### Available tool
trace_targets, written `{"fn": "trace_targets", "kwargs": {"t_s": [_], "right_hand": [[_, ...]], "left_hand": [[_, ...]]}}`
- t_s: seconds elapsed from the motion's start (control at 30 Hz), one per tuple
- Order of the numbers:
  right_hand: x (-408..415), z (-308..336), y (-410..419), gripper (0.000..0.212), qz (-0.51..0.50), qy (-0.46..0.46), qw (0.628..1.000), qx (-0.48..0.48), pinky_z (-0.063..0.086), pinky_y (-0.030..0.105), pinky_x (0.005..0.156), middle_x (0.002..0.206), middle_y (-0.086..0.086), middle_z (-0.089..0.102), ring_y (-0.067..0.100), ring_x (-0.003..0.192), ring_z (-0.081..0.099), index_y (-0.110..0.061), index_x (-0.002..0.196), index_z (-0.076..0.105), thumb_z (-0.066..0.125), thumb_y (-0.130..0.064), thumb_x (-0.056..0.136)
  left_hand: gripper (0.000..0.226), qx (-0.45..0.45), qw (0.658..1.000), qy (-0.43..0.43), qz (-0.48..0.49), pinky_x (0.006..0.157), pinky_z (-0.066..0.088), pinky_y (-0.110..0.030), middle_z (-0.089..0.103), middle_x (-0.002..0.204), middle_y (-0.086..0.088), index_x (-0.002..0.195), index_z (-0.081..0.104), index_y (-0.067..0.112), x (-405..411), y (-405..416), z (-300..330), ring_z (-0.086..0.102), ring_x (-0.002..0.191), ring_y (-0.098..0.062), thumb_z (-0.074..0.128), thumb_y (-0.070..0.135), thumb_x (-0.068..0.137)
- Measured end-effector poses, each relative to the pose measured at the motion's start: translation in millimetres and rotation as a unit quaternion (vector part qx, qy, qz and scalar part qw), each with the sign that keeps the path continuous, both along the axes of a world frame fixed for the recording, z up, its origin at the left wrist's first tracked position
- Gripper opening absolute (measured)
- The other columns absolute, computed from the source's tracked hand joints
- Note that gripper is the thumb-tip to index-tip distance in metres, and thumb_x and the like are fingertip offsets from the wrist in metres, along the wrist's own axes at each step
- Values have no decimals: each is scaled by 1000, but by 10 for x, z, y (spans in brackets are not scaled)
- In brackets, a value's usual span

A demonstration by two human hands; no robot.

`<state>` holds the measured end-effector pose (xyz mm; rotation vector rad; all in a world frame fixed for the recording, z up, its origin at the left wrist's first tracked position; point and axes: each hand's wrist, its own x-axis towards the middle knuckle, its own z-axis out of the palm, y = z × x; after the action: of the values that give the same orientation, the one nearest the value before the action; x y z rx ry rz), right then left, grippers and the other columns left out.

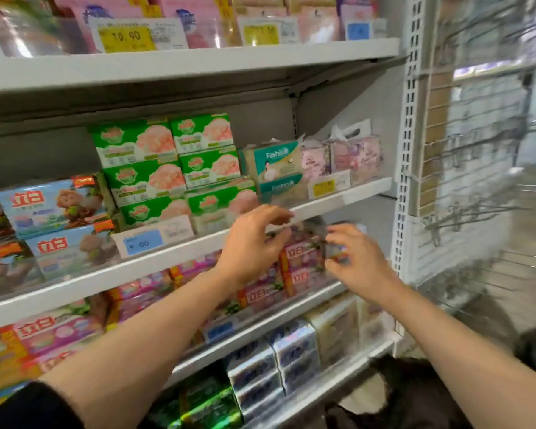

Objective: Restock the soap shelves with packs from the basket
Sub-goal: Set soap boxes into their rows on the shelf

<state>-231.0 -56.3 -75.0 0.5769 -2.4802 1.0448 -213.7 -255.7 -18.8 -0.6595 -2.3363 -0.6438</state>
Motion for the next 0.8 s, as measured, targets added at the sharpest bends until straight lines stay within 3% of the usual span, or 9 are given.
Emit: {"fn": "trace_targets", "kwargs": {"t_s": [0.1,0.23,0.33,0.47,0.57,0.67,0.8], "right_hand": [[380,81,748,32,-55,4,996,66,35,16,91,120,9,62,23,110,58,-9,113,68,71,-14,82],[1194,-40,1908,24,-175,-38,976,120,49,35,84,103,7,69,18,92,64,-11,107,70,68,-12,83],[1926,-303,2662,17,-279,-79,949,126,54,39,80,92,7,73,23,85,68,-9,96,73,70,-7,80],[2776,-617,3411,21,-381,-190,895,134,52,32,75,90,6,72,21,81,67,-8,101,72,71,-9,80],[3209,-805,3820,35,-383,-328,847,167,47,25,77,103,6,70,16,87,62,-10,115,66,73,-15,81],[3487,-914,4081,47,-351,-479,786,173,45,27,77,108,4,66,18,92,59,-12,121,60,76,-24,79],[3643,-1150,4226,30,-294,-573,745,170,54,42,75,78,2,63,23,76,59,-15,84,67,81,-39,70]], "left_hand": [[32,-20,986,-108,-124,84,51,-23,72,95,-1,118,65,11,33,764,-178,67,87,-8,69,11,86],[28,-53,943,-184,-274,88,49,-22,71,95,1,117,65,14,303,1906,-422,65,89,-8,67,16,90],[25,-94,890,-249,-371,88,50,-22,71,100,1,115,67,16,622,2664,-596,65,93,-8,67,17,90],[14,-148,817,-321,-455,84,54,-25,71,92,5,99,69,26,994,3474,-892,68,89,-9,69,16,88],[15,-218,781,-333,-482,84,54,-25,70,90,11,100,69,29,1216,4002,-1123,68,87,-5,69,20,88],[25,-292,729,-342,-515,82,53,-21,71,99,2,110,68,18,1499,4453,-1296,67,89,-7,72,17,85],[45,-415,674,-283,-542,90,50,-26,69,110,-2,119,64,15,1895,5002,-1555,63,96,-12,79,27,79]]}}
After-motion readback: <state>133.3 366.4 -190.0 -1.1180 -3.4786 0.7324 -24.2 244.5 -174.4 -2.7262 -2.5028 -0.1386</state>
